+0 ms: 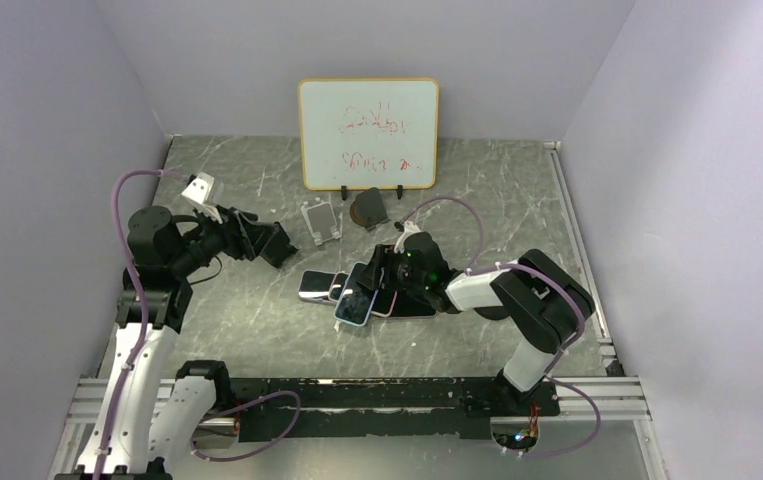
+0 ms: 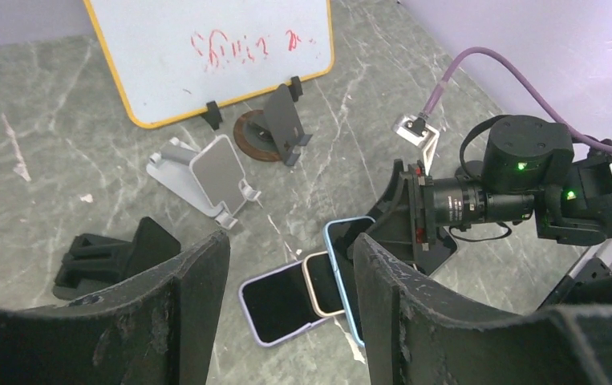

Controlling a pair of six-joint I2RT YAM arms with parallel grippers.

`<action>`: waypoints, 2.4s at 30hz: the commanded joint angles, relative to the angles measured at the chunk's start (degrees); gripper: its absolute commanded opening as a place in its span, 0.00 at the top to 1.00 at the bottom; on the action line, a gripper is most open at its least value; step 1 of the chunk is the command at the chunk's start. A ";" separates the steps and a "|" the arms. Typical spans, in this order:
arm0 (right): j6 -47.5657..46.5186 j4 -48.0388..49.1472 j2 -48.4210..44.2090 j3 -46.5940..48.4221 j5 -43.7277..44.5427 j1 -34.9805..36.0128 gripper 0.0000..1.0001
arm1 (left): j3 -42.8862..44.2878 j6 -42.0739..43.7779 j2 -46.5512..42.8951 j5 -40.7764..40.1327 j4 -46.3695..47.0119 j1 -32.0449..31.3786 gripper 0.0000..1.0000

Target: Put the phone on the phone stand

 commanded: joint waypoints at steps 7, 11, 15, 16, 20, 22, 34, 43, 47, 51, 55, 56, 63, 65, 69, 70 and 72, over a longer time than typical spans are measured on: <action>-0.59 3.27 0.85 1.36 5.95 1.97 0.47 | -10.09 -10.31 0.89 4.04 12.69 -0.95 0.38; -2.29 1.31 -1.06 2.23 7.16 1.96 0.68 | -11.93 -12.10 2.89 3.14 14.61 -2.35 0.38; -3.30 0.50 -1.10 4.06 6.37 1.89 0.96 | -14.24 -18.12 4.33 -2.11 22.28 -8.96 0.38; -3.31 0.48 -1.31 4.42 5.99 1.89 1.00 | -15.04 -19.32 5.35 -3.97 24.20 -11.49 0.38; -5.81 -0.44 -4.31 5.58 3.17 1.94 1.00 | -15.04 -19.47 12.30 -11.47 28.75 -22.88 0.38; -7.59 -1.54 -7.17 6.04 1.85 1.91 1.00 | -13.12 -17.50 15.68 -14.67 28.69 -26.66 0.39; -12.40 -6.83 -23.03 7.23 -5.01 -0.15 1.00 | -10.55 -14.11 21.08 -10.51 38.82 -28.68 0.41; -12.13 -3.60 -25.83 5.79 -9.83 -0.91 1.00 | -12.59 -20.67 26.22 3.56 55.12 -28.69 0.47; -12.20 -3.03 -27.44 5.33 -11.69 -1.41 1.00 | -11.95 -17.69 25.66 1.81 50.81 -28.65 0.46; -12.78 -3.90 -28.82 5.47 -13.07 -1.86 1.00 | -11.68 -15.26 23.19 -1.42 47.39 -28.13 0.43; -12.19 -2.36 -29.14 5.17 -16.00 -2.23 1.00 | -10.47 -14.43 22.95 -0.95 45.88 -27.28 0.41; -11.92 -1.75 -29.18 5.04 -16.43 -2.28 1.00 | -10.33 -14.19 23.09 -0.94 45.55 -27.17 0.40; -10.91 1.64 -28.93 4.29 -16.99 -2.46 1.00 | -12.38 -17.66 25.53 3.88 52.71 -26.89 0.45; -10.33 2.79 -28.39 4.36 -17.37 -2.58 1.00 | -12.95 -19.21 26.93 6.42 55.88 -26.94 0.52; -9.88 3.89 -27.49 4.95 -17.63 -2.68 1.00 | -13.40 -21.69 29.74 10.17 60.33 -26.93 0.77; -9.78 4.11 -27.39 5.04 -17.76 -2.79 1.00 | -13.42 -22.03 30.35 10.95 61.06 -26.94 0.81; -9.52 4.56 -27.25 5.24 -17.95 -3.19 1.00 | -13.91 -22.83 30.76 11.95 63.02 -26.94 0.88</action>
